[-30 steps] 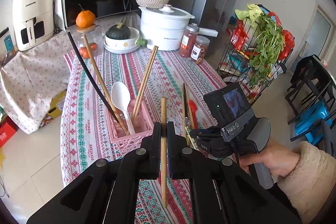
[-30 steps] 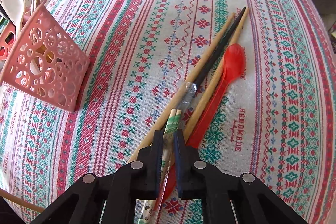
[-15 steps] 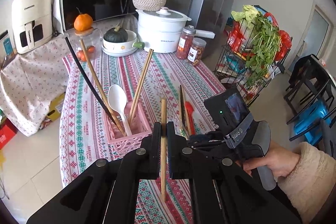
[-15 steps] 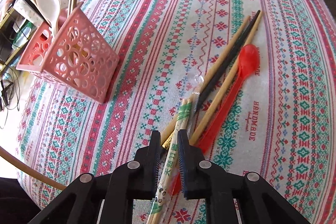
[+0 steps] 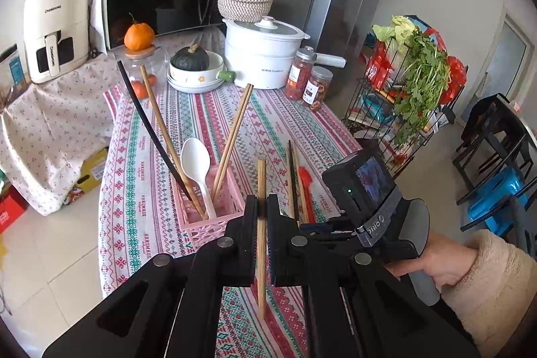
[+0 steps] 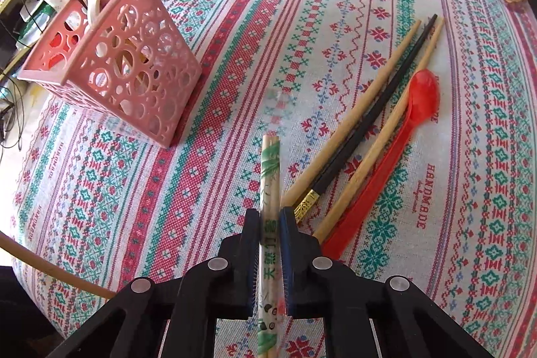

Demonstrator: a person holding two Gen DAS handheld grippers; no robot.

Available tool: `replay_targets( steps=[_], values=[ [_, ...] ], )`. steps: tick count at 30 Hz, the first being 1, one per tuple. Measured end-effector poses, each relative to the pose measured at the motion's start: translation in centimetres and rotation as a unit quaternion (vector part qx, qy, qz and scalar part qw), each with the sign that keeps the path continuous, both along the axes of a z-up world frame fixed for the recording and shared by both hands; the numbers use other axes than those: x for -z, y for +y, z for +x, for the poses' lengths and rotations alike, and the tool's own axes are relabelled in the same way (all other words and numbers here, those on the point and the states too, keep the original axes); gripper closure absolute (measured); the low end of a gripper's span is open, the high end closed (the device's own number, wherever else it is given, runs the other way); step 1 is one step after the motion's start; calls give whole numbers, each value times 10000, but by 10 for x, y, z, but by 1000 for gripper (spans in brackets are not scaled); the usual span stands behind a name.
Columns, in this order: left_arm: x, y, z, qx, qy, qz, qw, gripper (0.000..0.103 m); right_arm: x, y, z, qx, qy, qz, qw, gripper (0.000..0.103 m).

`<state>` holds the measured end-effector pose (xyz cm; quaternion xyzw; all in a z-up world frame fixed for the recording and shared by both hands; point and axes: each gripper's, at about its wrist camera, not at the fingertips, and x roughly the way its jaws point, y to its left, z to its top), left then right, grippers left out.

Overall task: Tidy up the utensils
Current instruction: 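Drop the wooden chopstick into the basket with left while right carries the wrapped chopsticks over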

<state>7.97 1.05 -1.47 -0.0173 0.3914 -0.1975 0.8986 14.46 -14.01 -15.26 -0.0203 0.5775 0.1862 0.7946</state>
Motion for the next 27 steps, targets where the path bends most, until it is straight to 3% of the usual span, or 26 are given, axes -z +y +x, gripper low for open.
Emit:
replay_targets(
  steps=[4,9,17,23,27],
  values=[
    [-8,2,-5,-10,-112,-91,9999,98,-24,-10,-10,147,-317,274,9990,93],
    [-28,10,-14,-46,-385,-301,9988,98,-69,-18,-25,302,-1090,657,9914,93],
    [-72,32,-32,-440,-1406,-629,9871,98,-133,-27,-41,632,-2514,1170,9587,93],
    [-86,49,-30,-932,-2016,-655,9728,98,-151,-28,-40,880,-2975,1400,9403,93],
    [-80,53,-16,-1095,-2040,-508,9715,98,-153,-21,-34,932,-3072,1442,9360,93]
  ],
)
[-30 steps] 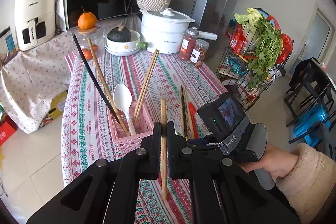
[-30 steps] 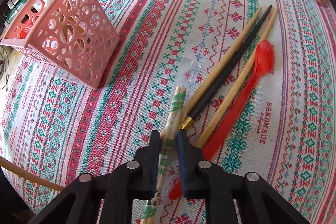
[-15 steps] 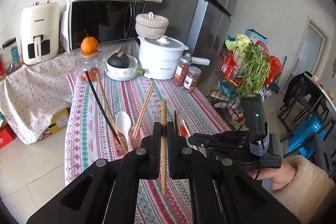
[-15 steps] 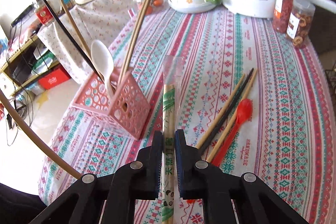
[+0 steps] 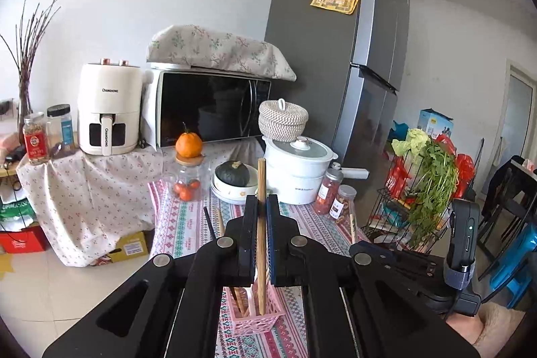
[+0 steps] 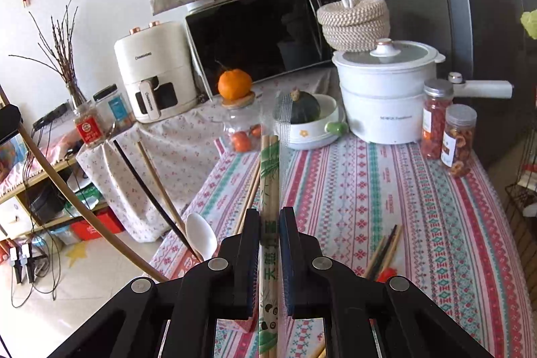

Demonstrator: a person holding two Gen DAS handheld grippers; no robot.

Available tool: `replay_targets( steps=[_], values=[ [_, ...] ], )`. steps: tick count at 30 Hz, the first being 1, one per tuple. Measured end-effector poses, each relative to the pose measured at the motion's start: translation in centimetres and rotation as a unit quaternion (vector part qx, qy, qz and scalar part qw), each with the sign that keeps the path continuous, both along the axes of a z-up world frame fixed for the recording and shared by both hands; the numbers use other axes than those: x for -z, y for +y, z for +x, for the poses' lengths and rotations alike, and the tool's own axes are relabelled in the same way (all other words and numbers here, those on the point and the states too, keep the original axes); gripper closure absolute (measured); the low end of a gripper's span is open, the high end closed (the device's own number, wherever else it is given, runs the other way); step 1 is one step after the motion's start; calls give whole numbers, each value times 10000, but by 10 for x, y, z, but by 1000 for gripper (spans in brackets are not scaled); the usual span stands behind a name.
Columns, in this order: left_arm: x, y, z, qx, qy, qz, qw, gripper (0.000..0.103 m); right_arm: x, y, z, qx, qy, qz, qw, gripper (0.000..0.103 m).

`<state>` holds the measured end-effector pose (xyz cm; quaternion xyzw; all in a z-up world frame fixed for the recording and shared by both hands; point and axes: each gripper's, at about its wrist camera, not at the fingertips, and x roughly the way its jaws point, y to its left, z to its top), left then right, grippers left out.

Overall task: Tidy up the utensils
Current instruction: 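Drop the wooden chopstick into the basket with left while right carries the wrapped chopsticks over, then lower the wrapped chopsticks into the pink basket and open the right gripper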

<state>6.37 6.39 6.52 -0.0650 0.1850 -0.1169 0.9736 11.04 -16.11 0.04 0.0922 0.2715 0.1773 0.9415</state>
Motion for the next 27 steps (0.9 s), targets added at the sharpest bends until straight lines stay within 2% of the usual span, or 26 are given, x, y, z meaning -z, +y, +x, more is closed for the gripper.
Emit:
replay_targets(
  steps=[6,11,17,18,19,20,21,23,27],
  values=[
    [21,-5,24,-132,90,293,9994,98,-2,14,6,145,-217,141,9996,93],
    [43,-11,45,-126,377,481,9981,98,-7,28,13,314,-457,270,9981,93],
    [60,-2,63,-10,884,219,9958,94,-10,47,24,523,-665,477,9953,93],
    [59,0,63,-5,939,218,9953,85,-10,51,26,552,-710,461,9949,93],
    [59,2,62,-37,955,234,9951,69,-10,54,28,578,-752,451,9945,93],
    [58,4,59,-88,953,251,9951,59,-9,57,29,603,-783,451,9941,93],
    [58,6,57,-142,948,248,9951,43,-8,60,31,635,-808,461,9936,93],
    [58,13,54,-229,1024,240,9942,39,-6,64,34,696,-855,472,9928,93],
    [68,26,53,-429,1539,336,9866,32,-2,71,38,924,-1035,352,9897,92]
  ],
)
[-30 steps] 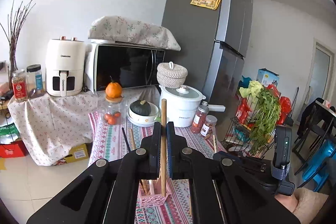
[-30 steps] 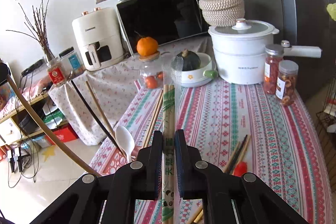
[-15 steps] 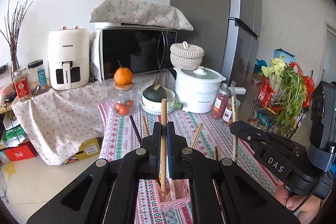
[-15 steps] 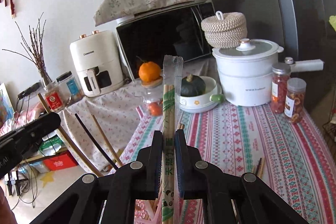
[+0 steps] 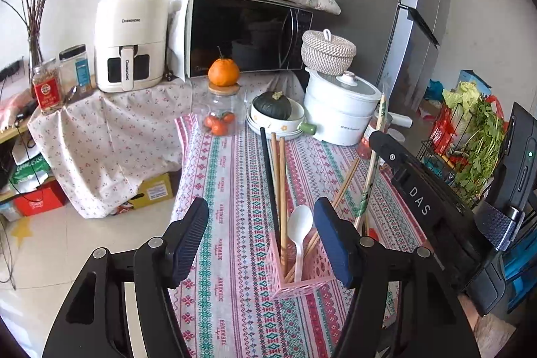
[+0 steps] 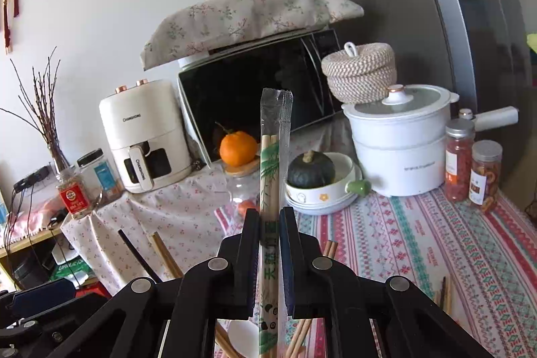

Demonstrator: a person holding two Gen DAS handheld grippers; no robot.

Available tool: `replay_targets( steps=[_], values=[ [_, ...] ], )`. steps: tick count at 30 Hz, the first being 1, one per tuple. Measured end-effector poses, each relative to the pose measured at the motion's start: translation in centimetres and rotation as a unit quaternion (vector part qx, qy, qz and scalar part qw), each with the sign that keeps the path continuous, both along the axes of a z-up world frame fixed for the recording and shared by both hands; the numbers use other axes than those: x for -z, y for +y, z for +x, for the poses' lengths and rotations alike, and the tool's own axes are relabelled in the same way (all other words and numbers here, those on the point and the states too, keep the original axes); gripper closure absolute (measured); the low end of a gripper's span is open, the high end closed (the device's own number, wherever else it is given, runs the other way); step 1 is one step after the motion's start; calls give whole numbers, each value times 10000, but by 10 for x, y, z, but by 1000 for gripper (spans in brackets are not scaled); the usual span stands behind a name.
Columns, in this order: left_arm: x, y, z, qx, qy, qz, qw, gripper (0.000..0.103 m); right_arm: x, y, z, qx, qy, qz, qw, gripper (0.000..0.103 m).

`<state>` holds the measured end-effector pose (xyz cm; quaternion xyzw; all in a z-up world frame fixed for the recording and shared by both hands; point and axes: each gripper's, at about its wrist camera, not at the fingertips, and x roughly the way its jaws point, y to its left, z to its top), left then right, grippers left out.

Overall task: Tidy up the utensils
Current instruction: 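Lower the wrapped chopsticks into the pink basket and open the right gripper, then withdraw both grippers up from the pink basket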

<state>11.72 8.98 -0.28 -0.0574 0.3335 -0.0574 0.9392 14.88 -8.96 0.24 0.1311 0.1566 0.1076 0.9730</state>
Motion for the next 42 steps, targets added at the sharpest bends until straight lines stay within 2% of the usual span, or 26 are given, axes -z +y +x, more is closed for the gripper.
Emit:
replay_targets(
  steps=[4,8,13,20,21,22,24,29,34,36,42],
  values=[
    [16,12,3,-64,396,2,9992,24,7,9,3,343,-175,-260,9989,92],
    [28,20,7,-107,667,-29,9977,24,17,14,7,356,-64,-227,9991,92],
    [31,23,9,-175,731,-61,9972,24,26,26,8,294,0,-433,9986,92],
    [35,21,13,-194,774,46,9968,22,34,28,5,-187,305,-480,9982,85],
    [35,21,12,-202,784,41,9967,22,32,26,4,-254,329,-476,9980,77],
    [35,20,12,-199,785,35,9967,21,31,23,2,-316,333,-441,9980,64],
    [35,18,11,-176,777,48,9968,19,26,15,-2,-380,310,-347,9982,51],
    [35,8,6,-102,745,150,9971,14,14,-8,-9,-422,384,-232,9981,28],
    [35,-1,2,-30,766,156,9969,12,7,-29,-18,-336,478,-374,9976,6],
    [34,-5,0,-21,750,152,9971,12,6,-37,-22,-342,471,-436,9973,0],
    [31,-20,-4,32,644,199,9977,10,9,-61,-28,-217,698,-679,9950,0]
  ],
)
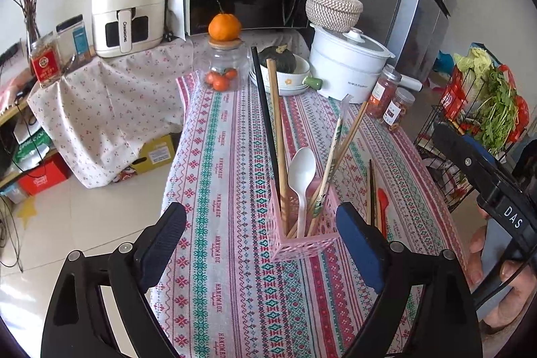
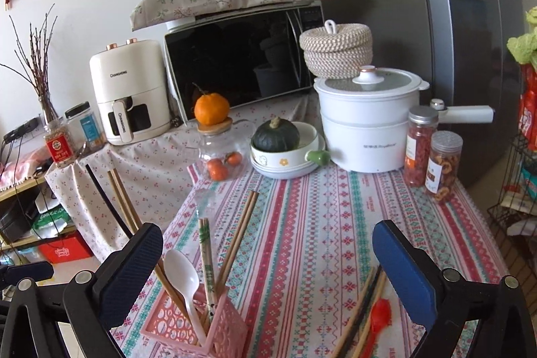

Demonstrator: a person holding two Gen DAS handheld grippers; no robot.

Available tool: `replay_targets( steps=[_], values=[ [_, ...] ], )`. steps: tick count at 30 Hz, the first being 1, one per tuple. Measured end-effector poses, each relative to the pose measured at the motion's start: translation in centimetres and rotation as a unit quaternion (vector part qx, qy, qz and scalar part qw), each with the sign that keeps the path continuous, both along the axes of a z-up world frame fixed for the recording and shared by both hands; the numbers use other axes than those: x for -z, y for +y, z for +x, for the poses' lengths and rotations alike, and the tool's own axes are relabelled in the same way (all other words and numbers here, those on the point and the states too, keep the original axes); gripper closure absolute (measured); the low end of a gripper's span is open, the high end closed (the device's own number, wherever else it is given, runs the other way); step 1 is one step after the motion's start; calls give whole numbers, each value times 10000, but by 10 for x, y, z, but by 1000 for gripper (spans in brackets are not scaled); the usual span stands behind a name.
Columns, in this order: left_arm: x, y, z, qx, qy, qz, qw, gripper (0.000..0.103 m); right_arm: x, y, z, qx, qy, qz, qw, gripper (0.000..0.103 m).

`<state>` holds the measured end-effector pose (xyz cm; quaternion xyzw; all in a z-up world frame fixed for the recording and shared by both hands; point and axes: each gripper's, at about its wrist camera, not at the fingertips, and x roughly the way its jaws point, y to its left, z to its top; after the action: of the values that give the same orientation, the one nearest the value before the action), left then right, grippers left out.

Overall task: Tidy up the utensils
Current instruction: 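Withdraw both grippers up from the pink basket, then lower the left gripper onto a wooden chopstick beside the red spoon and close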

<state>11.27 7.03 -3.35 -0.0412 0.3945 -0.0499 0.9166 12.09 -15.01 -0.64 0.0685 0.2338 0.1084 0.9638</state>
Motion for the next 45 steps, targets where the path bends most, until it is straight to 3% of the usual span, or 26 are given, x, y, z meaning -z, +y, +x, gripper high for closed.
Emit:
replay_targets(
  steps=[10,15,31,38,45],
  values=[
    [-8,-36,-7,99,-116,141,9998,0,4,-44,-8,334,276,-205,9989,0],
    [-12,-64,-12,239,-291,438,9983,0,6,-62,-10,407,461,-188,9979,0],
    [-1,-161,13,603,-28,820,9948,0,49,-136,22,809,1703,-32,9821,0],
    [24,-196,49,581,463,795,9941,0,78,-160,44,951,2173,-261,9711,0],
    [69,-226,101,614,1164,995,9863,0,98,-173,59,1079,2472,-552,9614,0]
  ],
)
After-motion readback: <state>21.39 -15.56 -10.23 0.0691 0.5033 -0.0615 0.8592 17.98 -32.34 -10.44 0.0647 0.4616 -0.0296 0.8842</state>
